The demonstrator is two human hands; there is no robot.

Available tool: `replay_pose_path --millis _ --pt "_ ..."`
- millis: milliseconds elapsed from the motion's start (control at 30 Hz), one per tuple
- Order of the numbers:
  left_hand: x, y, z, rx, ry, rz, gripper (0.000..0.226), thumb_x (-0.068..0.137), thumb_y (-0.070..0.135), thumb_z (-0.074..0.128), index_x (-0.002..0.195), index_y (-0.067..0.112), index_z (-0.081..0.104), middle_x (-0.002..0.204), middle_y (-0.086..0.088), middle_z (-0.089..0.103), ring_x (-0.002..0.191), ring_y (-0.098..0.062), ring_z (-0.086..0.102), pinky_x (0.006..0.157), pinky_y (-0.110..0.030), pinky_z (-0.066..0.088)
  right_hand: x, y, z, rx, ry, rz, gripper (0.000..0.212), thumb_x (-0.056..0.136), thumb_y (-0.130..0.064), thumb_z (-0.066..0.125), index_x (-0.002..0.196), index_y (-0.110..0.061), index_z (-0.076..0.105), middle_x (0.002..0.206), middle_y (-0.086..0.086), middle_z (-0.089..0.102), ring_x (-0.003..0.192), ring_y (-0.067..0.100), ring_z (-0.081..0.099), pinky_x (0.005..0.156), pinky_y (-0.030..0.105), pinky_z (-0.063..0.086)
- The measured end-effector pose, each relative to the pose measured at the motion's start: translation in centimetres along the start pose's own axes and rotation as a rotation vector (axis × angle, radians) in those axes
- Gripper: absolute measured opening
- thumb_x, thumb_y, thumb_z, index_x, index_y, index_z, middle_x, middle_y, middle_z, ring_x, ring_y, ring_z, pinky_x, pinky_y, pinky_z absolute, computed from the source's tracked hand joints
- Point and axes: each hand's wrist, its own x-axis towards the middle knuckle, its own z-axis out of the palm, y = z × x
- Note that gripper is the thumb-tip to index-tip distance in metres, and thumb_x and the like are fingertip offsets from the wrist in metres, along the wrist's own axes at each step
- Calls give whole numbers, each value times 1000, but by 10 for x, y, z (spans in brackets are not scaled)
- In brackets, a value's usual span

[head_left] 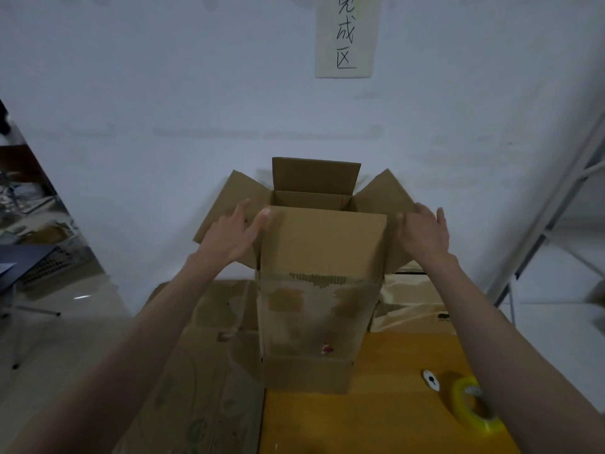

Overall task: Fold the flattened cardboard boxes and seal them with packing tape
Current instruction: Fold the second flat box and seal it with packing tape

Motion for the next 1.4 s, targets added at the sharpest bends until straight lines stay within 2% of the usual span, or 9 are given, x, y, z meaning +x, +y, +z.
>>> replay_pose_path --millis 133,267,400,500,567,867,1133,1267,1400 --pt "9 -10 10 72 -81 -13 112 73 89 49 156 38 -7 156 -17 37 134 -45 45 107 -60 37 -11 3 11 -57 -222 78 97 96 -68 0 139 3 51 156 30 28 149 43 15 122 52 2" --pt "24 -12 19 245 -78 61 125 74 66 73 155 33 -16 161 -14 24 138 -43 41 106 -61 39 -22 -7 35 -46 -204 69 97 95 -72 23 155 3 10 160 33 3 150 45 -2 121 52 -4" --pt "37 -17 25 219 -115 87 132 68 61 81 156 33 -13 163 -12 20 142 -43 34 108 -61 36 -23 -28 47 190 -123 -2 66 105 -46 25 158 -10 11 163 27 1 149 47 -7 121 57 -5" --pt "48 -22 26 195 -170 101 136 64 62 83 157 30 -10 164 -11 17 146 -41 27 113 -61 30 -19 -36 55 180 -251 -144 61 102 -55 32 157 -37 13 167 10 5 149 47 -6 116 63 -9" --pt "56 -26 26 181 -214 107 137 63 61 85 158 29 -9 164 -12 16 148 -39 24 114 -60 28 -16 -36 58 114 -314 -167 58 98 -62 34 153 -43 25 166 3 14 149 48 -1 113 68 -9" --pt "100 -33 27 47 -278 86 141 61 61 85 159 21 -9 167 -8 4 153 -31 9 120 -54 22 2 -44 53 85 -353 -199 60 97 -63 41 152 -41 31 163 -1 24 151 42 2 114 71 -6" --pt "150 -15 30 -58 -143 12 131 72 44 85 158 17 -10 167 -13 4 151 -36 15 118 -52 26 27 -48 58 120 -279 -266 45 99 -53 46 140 -33 48 149 5 36 150 33 12 114 67 -12" --pt "176 -16 25 -138 -130 -38 133 73 30 88 158 18 -14 167 -13 -1 152 -36 11 120 -51 24 37 -47 62 190 -272 -285 31 100 -48 48 127 -33 54 136 4 40 141 28 29 115 66 -11" --pt "199 -8 27 -157 -135 18 135 70 28 90 158 21 -12 167 -9 -2 153 -30 5 121 -46 19 44 -47 65 233 -290 -277 22 100 -45 49 118 -33 54 132 4 38 138 29 28 114 64 -10"
